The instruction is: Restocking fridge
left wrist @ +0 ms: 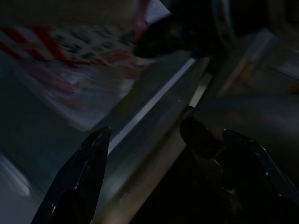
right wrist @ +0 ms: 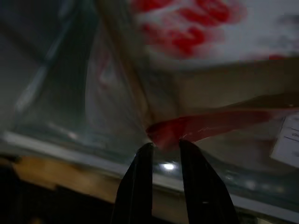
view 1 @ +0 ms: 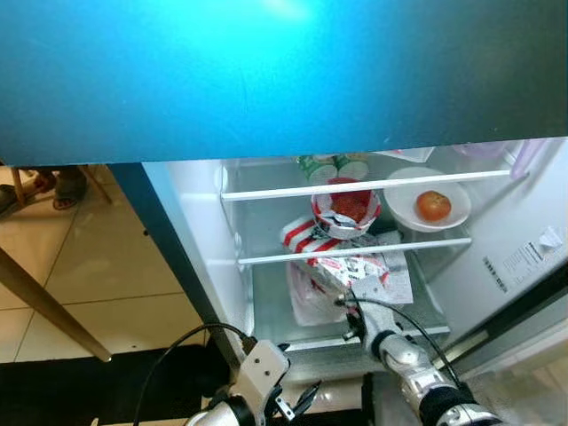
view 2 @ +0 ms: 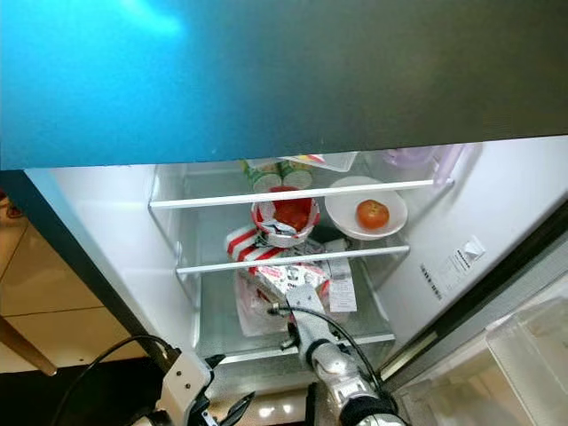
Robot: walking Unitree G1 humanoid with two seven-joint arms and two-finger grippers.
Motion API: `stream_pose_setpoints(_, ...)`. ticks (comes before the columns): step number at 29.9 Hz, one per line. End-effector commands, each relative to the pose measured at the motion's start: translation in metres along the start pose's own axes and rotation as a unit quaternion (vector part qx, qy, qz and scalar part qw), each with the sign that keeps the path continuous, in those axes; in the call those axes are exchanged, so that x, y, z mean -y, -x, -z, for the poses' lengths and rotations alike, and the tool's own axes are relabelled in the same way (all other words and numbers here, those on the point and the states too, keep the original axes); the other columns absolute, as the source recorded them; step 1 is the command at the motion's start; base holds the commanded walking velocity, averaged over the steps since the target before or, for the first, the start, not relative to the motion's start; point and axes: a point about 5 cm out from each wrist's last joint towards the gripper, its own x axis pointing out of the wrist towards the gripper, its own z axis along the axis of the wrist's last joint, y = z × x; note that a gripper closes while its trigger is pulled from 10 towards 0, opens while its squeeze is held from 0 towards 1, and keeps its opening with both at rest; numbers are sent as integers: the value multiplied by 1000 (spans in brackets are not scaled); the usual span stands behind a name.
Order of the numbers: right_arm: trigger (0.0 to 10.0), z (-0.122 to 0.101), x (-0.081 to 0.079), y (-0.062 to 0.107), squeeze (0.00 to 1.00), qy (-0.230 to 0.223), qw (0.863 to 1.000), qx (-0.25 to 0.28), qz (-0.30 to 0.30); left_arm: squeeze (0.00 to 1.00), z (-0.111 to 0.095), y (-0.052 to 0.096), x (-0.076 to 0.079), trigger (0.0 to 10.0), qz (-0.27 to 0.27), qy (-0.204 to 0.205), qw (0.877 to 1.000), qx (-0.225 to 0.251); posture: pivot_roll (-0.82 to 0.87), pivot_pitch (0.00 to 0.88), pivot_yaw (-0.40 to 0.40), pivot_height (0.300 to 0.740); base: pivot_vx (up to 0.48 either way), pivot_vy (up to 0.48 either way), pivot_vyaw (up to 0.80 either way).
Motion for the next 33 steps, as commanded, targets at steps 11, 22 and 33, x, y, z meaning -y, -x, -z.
stream_pose_setpoints(11,10000,-53,-33,-7,0,-24,993,108,-26,0,11,18,3,10000,-8,6,999,-34,91,254,-9,569,0,0,0)
stream_pose_setpoints(22,10000,59,7,17,0,-18,999,-35,22,0,36,31,-3,10000,-39,30,993,-105,75,233,-16,569,0,0,0)
stream_pose_setpoints(33,10000,105,56,50,0,-141,985,-30,93,0,75,58,-24,10000,-169,91,962,-192,29,156,-4,569,0,0,0)
